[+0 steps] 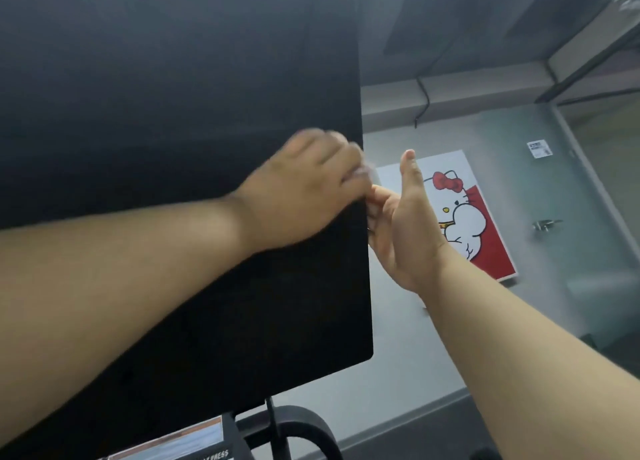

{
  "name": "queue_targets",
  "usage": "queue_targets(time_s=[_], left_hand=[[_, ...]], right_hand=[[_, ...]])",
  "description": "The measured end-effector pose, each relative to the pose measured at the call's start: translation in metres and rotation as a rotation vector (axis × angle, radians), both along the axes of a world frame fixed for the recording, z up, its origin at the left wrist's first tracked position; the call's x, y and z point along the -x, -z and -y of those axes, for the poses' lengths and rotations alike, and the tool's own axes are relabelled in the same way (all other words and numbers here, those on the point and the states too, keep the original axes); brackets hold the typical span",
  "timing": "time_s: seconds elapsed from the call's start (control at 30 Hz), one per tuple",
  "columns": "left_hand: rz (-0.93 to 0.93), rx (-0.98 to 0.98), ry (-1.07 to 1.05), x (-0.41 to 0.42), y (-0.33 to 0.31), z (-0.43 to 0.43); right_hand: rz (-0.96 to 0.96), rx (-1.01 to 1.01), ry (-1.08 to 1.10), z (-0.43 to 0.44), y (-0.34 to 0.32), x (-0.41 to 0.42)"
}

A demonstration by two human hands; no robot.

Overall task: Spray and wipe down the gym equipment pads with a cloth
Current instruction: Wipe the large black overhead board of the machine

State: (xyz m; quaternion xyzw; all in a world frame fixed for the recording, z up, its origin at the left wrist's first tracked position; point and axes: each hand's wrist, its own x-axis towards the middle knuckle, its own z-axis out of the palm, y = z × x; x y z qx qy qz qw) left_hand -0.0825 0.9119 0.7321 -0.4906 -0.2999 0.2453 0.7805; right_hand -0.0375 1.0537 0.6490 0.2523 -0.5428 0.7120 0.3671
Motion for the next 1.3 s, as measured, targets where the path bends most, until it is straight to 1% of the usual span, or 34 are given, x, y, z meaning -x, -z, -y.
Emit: queue_targets(time_s=[0.07,0.1,0.17,0.2,0.27,0.33,0.4,0.43,0.47,0.5,0.57,0.6,0.63,0.67,0.73,0.8,0.87,0.9,0.97,1.0,1.03,1.07,1.1,1.17,1.23,1.3], left_hand=[[0.0,-0.188,0.124,-0.02,-0.034,-0.006],[0.02,-0.25,0.165,-0.025,-0.037,-0.01],[0.059,-0.307,0.186,-0.018,-0.019,-0.018],[0.095,-0.303,0.175,-0.01,-0.005,-0.02],[0.17,-0.217,0.123,0.005,0.019,-0.02],[0.214,-0.065,0.018,0.007,0.03,-0.015],[0.174,0.089,-0.103,-0.004,0.022,-0.007],[0.122,0.115,-0.143,-0.01,0.011,-0.003],[0.067,0.084,-0.156,-0.018,-0.003,-0.001],[0.037,-0.008,-0.128,-0.026,-0.019,0.0],[0.075,-0.258,-0.007,-0.037,-0.04,0.0],[0.111,-0.332,0.045,-0.036,-0.038,-0.002],[0.138,-0.354,0.079,-0.029,-0.025,-0.005],[0.168,-0.321,0.111,-0.016,-0.005,-0.009],[0.246,-0.17,0.127,0.018,0.049,-0.011],[0.317,-0.016,0.016,0.044,0.091,-0.009],[0.324,0.108,-0.071,0.052,0.104,-0.004],[0.278,0.16,-0.071,0.051,0.098,-0.003],[0.164,0.184,-0.066,0.041,0.072,0.002],[0.119,0.133,-0.053,0.038,0.057,0.005],[0.124,0.066,-0.017,0.037,0.045,0.007],[0.176,0.018,0.027,0.036,0.041,0.007],[0.227,-0.005,0.057,0.038,0.047,0.007],[0.294,0.027,0.011,0.053,0.084,0.01],[0.334,0.127,-0.125,0.07,0.116,0.025],[0.351,0.218,-0.234,0.069,0.123,0.033]], right_hand=[[-0.008,0.022,-0.001,-0.003,0.004,0.004],[-0.021,0.032,-0.022,-0.003,0.005,0.007],[-0.052,0.059,-0.085,0.001,0.008,0.01],[-0.063,0.082,-0.11,0.003,0.009,0.01],[-0.053,0.096,-0.129,0.004,0.008,0.007],[-0.022,0.072,-0.105,0.003,0.005,0.0],[0.002,0.068,-0.11,0.002,0.003,-0.005],[0.012,0.076,-0.114,0.003,0.003,-0.007],[0.02,0.078,-0.106,0.004,0.003,-0.006],[0.029,0.072,-0.089,0.004,0.004,-0.006],[0.038,0.068,-0.069,0.004,0.006,-0.004],[0.04,0.079,-0.069,0.004,0.007,-0.003],[0.043,0.088,-0.075,0.003,0.006,-0.002],[0.04,0.098,-0.093,0.003,0.005,-0.003],[0.03,0.102,-0.124,0.002,0.005,-0.004],[0.041,0.074,-0.13,0.0,0.006,-0.003],[0.042,0.06,-0.119,-0.001,0.008,-0.002],[0.04,0.067,-0.12,-0.001,0.008,-0.001],[0.023,0.093,-0.162,-0.001,0.008,0.003],[0.006,0.104,-0.183,0.0,0.008,0.005],[-0.011,0.115,-0.195,-0.001,0.009,0.007],[-0.026,0.126,-0.211,-0.002,0.01,0.009],[-0.034,0.131,-0.22,-0.004,0.012,0.01],[-0.028,0.103,-0.201,-0.006,0.015,0.01],[-0.014,0.071,-0.174,-0.005,0.016,0.009],[0.0,0.058,-0.136,-0.006,0.016,0.006]])
